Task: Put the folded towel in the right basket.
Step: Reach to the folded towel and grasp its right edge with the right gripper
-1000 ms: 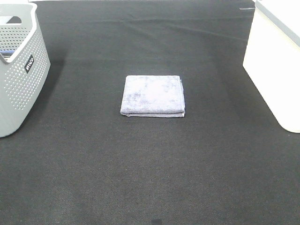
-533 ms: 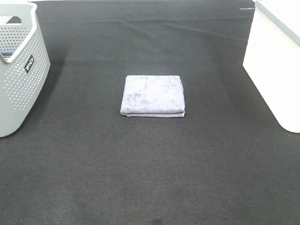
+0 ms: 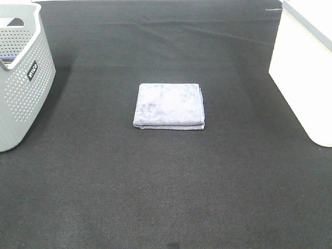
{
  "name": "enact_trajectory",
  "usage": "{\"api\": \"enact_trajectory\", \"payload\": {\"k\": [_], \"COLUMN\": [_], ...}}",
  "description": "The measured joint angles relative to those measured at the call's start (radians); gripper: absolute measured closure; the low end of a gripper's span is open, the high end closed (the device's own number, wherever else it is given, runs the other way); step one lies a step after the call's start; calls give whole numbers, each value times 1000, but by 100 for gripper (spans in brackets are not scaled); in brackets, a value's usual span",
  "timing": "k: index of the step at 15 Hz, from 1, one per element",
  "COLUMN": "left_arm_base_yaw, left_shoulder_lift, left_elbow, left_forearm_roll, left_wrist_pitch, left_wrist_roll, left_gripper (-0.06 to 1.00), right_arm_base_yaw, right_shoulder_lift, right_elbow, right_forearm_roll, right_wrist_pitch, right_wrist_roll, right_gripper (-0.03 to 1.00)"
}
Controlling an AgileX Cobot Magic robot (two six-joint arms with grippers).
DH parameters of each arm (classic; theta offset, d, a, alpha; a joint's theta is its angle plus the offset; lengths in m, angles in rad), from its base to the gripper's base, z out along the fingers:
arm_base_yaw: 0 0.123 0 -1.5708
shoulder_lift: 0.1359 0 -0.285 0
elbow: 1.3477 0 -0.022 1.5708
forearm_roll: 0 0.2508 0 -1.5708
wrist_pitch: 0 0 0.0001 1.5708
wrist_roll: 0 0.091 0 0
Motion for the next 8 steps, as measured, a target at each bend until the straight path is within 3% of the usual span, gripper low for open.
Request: {"api": "enact_trajectory", "payload": {"k": [8], "left_arm_base_yaw": [0], "left_shoulder_lift": [0], "left_elbow": [0], "left_forearm_roll": [0], "left_wrist_pitch": [0], "left_wrist_roll": [0], "left_gripper": [-2], "right_arm_base_yaw": [0], "right_shoulder_lift": [0], "right_elbow": [0], "right_forearm_roll": [0], "right_wrist_pitch": [0], "right_wrist_roll": [0], "right_gripper": [29]}}
